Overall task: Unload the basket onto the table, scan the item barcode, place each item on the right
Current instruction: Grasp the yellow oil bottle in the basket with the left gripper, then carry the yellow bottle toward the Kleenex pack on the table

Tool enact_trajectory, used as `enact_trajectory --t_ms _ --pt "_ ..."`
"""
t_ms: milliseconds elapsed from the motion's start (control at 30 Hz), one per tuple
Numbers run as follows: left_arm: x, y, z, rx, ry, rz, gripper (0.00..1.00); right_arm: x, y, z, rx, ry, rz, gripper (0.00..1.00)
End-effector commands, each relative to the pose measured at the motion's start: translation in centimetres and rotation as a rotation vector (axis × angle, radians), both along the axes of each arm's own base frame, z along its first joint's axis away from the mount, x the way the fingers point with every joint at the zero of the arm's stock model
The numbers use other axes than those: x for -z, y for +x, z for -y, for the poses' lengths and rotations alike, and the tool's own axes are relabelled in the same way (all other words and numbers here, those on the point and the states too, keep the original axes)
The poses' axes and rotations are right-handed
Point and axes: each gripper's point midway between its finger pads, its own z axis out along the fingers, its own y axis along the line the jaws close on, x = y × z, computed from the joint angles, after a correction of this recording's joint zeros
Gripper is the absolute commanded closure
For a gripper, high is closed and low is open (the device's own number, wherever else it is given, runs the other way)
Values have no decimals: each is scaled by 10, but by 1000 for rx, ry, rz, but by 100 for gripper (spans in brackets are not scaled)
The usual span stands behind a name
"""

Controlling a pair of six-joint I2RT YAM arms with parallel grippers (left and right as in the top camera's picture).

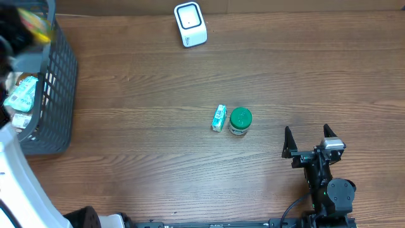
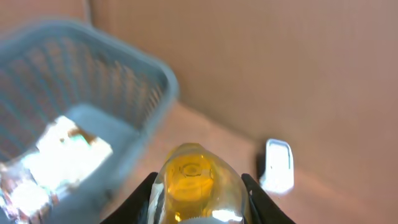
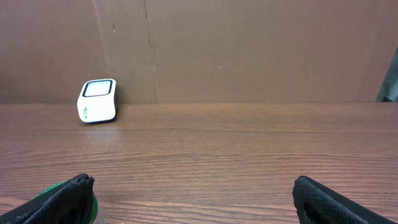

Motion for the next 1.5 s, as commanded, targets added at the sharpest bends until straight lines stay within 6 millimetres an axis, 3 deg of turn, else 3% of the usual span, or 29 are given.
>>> enact_trajectory --t_ms 0,133,333,533,733,1133,1300,1467 --pt "10 -8 33 97 11 -61 79 1 0 -2 -7 3 6 0" --pt "46 -11 70 205 -18 -217 80 1 0 -2 -7 3 6 0" --pt "83 1 119 339 -8 -349 77 1 0 -2 -7 3 6 0" --pt "146 11 175 452 36 -525 78 1 0 -2 -7 3 7 0" --pt "195 15 225 501 82 -578 78 1 0 -2 -7 3 6 0" --pt "298 -5 276 434 152 -645 78 1 0 -2 -7 3 6 0" --pt "324 -9 295 423 167 -597 79 1 0 -2 -7 3 7 0" --pt "335 -8 302 413 227 -534 78 1 0 -2 -7 3 7 0"
